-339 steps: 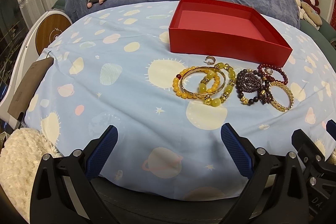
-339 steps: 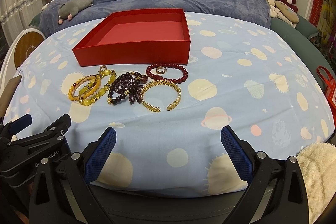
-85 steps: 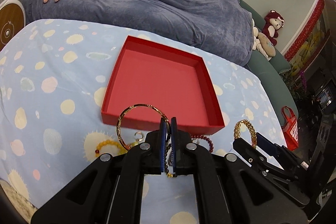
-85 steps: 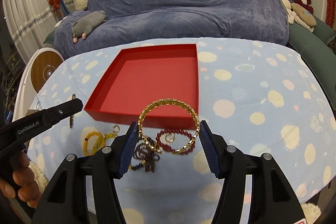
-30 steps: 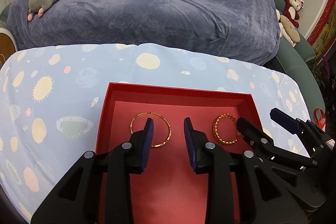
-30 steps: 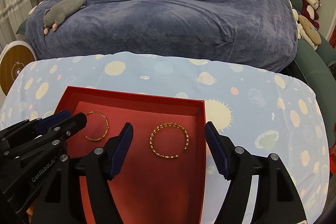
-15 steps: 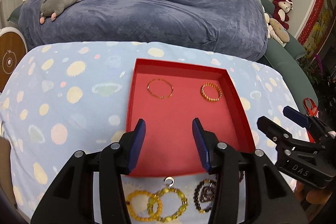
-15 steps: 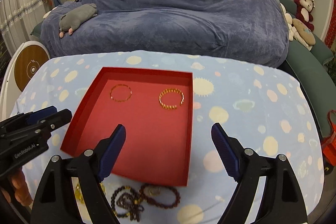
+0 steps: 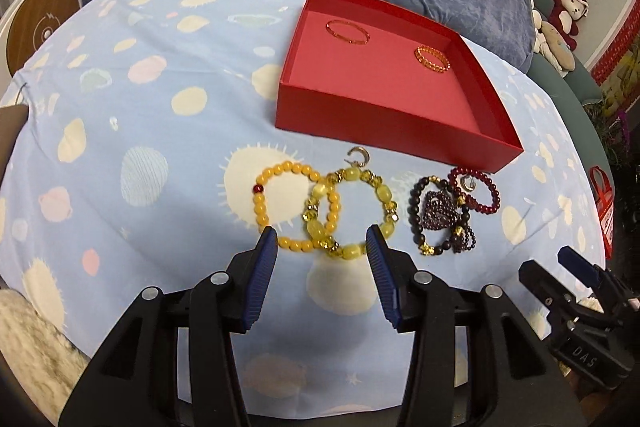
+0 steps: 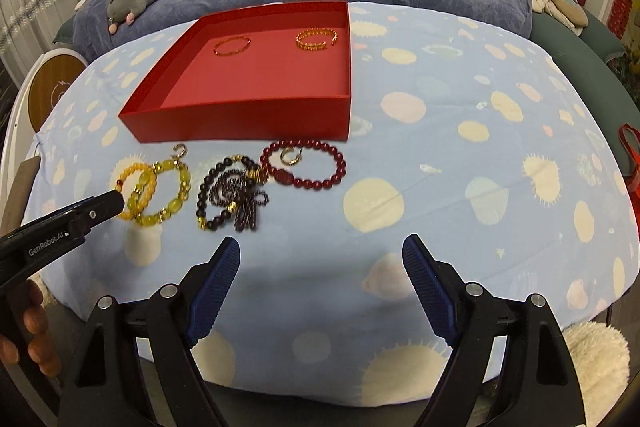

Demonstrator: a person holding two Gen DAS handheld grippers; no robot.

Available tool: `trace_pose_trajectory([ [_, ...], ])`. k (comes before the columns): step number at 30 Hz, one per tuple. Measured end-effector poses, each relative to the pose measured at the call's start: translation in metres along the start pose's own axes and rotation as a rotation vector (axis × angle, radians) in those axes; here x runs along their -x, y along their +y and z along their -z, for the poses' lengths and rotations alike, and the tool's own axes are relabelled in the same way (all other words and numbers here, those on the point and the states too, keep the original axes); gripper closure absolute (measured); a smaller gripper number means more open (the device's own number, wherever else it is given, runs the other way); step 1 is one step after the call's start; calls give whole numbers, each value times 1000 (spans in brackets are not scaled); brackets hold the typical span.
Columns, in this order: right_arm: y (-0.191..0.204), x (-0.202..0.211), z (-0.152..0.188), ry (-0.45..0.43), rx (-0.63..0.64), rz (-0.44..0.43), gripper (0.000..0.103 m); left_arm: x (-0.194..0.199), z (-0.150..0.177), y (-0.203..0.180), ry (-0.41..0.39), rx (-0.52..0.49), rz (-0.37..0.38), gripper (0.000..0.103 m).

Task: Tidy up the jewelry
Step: 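Withdraw both tools from the red box back to the jewelry, then close the left tool on the yellow bead bracelet with gold beads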

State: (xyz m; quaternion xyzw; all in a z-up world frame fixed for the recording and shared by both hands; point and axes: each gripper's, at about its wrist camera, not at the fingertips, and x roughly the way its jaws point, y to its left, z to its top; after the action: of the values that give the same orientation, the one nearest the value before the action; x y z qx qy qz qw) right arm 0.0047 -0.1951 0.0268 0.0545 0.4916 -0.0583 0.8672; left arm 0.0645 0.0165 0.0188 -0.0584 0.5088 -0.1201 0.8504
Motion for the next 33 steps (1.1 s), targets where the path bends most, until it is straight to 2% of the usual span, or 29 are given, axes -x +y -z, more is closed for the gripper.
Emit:
trace_pose_trajectory([
  [5, 5, -3, 11, 14, 10, -17, 23, -8, 6, -3, 5, 18, -8, 61],
  [10, 3, -4, 8, 15, -19, -27, 23, -18, -1, -5, 3, 15, -22, 70],
  [16, 3, -4, 9, 18, -20, -27, 23, -31, -8, -7, 22, 25, -26, 77],
  [20, 3, -5, 9, 20, -22, -28, 23, -35, -8, -4, 28, 46, -19, 88],
  [21, 3, -5, 9, 20, -23, -28, 23, -35, -8, -4, 30, 48, -13, 93],
  [33, 7, -6, 7, 14, -16, -37, 23, -7, -1, -12, 1, 40, 76, 94],
])
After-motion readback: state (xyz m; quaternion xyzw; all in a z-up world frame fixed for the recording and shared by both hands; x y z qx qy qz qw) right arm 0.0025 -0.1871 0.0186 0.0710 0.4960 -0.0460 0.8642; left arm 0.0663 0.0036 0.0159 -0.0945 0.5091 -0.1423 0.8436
